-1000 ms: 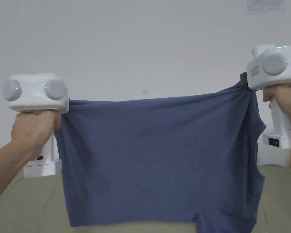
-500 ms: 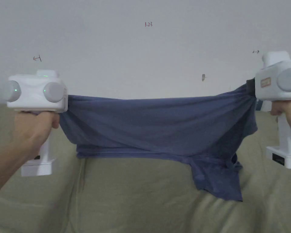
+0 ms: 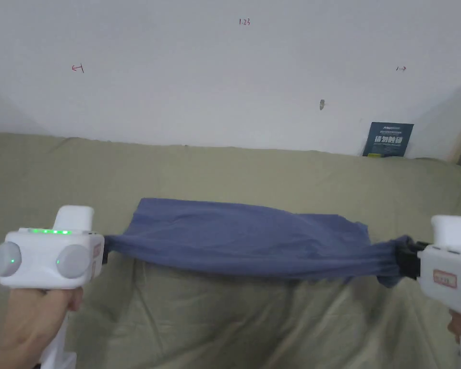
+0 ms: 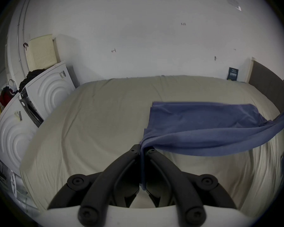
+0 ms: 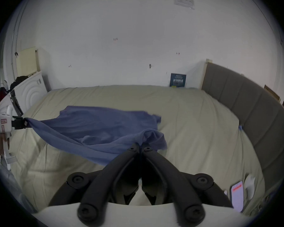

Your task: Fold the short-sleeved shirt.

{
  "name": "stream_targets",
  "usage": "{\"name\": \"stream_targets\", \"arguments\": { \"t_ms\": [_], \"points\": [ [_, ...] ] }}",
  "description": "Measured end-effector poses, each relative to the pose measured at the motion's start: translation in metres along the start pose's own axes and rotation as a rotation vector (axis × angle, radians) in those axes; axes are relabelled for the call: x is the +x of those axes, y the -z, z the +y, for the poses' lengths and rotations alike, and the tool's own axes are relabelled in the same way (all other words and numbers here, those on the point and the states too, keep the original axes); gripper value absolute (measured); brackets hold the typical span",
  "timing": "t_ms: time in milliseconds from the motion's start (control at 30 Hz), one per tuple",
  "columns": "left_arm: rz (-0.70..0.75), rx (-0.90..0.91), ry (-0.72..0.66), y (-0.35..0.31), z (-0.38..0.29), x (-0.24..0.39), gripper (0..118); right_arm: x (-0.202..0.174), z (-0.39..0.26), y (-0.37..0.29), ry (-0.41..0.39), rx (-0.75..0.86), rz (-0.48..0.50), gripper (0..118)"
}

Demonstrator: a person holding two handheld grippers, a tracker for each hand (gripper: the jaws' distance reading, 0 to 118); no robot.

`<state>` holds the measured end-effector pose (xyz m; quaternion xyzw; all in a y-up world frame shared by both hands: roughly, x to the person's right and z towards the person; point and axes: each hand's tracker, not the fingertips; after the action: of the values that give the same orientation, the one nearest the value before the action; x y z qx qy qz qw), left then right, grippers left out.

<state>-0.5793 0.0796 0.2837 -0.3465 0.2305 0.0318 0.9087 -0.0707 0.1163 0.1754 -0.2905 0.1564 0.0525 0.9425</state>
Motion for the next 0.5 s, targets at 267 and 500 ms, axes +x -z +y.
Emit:
{"name": "stream_targets", "arguments": {
  "t_ms": [267,500],
  "points": [
    [-0.019,-0.057,0.037,-0.060,-0.101,-0.036,0,-0.001,-0.105,-0.066,0.029,-0.089,0.018,3],
    [-0.028,-0.089,0.007,-0.107,-0.168,-0.056,0,0.001,-0.173,-0.119,0.082,-0.115,0.044,3]
  ]
}}
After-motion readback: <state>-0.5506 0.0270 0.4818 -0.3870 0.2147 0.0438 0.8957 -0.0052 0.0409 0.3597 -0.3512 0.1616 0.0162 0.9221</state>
